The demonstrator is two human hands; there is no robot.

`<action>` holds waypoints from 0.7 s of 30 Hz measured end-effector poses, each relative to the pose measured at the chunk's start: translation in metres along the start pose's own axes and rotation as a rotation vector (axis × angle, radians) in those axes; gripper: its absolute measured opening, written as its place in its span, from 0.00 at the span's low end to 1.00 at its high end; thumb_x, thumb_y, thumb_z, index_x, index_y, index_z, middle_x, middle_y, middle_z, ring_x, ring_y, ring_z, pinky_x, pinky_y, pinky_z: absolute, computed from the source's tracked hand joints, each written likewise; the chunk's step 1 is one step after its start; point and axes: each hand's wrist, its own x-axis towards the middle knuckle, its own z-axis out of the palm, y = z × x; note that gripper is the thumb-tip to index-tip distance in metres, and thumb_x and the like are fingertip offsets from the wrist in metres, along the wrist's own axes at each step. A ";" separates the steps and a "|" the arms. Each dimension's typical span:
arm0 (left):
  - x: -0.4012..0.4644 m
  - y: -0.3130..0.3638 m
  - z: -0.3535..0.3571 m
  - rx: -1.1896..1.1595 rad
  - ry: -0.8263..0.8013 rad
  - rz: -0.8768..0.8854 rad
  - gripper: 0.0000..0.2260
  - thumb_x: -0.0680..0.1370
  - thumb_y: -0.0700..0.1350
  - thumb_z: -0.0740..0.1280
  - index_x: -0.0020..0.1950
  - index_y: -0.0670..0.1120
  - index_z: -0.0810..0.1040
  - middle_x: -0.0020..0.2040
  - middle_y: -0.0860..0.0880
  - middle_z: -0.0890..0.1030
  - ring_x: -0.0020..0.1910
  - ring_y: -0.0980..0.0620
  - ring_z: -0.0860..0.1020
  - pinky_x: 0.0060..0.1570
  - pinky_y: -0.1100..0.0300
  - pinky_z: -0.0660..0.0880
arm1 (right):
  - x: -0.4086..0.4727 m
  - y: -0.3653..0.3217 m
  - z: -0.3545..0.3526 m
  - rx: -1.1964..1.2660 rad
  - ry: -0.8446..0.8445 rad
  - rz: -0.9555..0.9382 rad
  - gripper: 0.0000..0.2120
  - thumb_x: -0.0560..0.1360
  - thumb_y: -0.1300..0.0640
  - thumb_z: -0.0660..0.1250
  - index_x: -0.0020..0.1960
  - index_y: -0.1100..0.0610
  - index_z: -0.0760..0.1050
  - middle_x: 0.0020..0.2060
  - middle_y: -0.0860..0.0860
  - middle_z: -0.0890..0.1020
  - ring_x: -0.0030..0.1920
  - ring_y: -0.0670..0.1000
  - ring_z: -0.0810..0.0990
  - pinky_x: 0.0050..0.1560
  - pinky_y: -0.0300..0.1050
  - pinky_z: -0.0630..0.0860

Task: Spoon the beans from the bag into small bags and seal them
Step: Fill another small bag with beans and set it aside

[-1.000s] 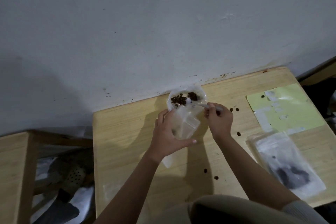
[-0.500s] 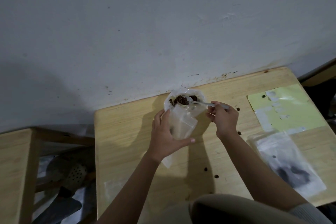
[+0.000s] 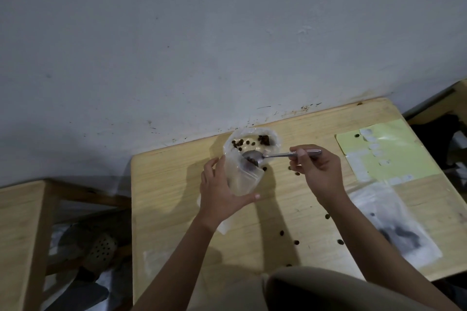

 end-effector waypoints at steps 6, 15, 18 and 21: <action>-0.001 -0.005 0.002 0.014 0.002 0.037 0.55 0.54 0.69 0.75 0.75 0.51 0.57 0.70 0.52 0.58 0.68 0.51 0.60 0.67 0.48 0.66 | 0.005 0.007 0.010 -0.079 0.125 -0.068 0.07 0.78 0.62 0.64 0.47 0.55 0.80 0.38 0.51 0.82 0.37 0.44 0.81 0.41 0.42 0.81; 0.008 -0.007 0.002 -0.056 -0.088 0.050 0.55 0.56 0.66 0.77 0.76 0.52 0.56 0.68 0.61 0.61 0.63 0.59 0.58 0.62 0.60 0.61 | 0.020 0.047 0.053 -0.188 0.215 0.022 0.08 0.77 0.61 0.63 0.52 0.59 0.80 0.39 0.52 0.83 0.42 0.49 0.83 0.46 0.48 0.80; 0.011 -0.004 0.001 -0.073 -0.100 0.068 0.53 0.58 0.62 0.79 0.76 0.52 0.55 0.65 0.64 0.60 0.62 0.61 0.56 0.61 0.61 0.60 | 0.022 0.054 0.064 -0.104 0.234 0.162 0.08 0.77 0.61 0.63 0.48 0.58 0.81 0.37 0.54 0.83 0.41 0.51 0.84 0.48 0.53 0.81; 0.012 -0.004 0.000 -0.076 -0.099 0.072 0.53 0.58 0.63 0.79 0.76 0.52 0.56 0.65 0.64 0.61 0.61 0.60 0.57 0.61 0.60 0.62 | 0.026 0.053 0.066 0.032 0.279 0.328 0.08 0.77 0.61 0.63 0.43 0.57 0.80 0.35 0.55 0.82 0.39 0.54 0.83 0.49 0.52 0.81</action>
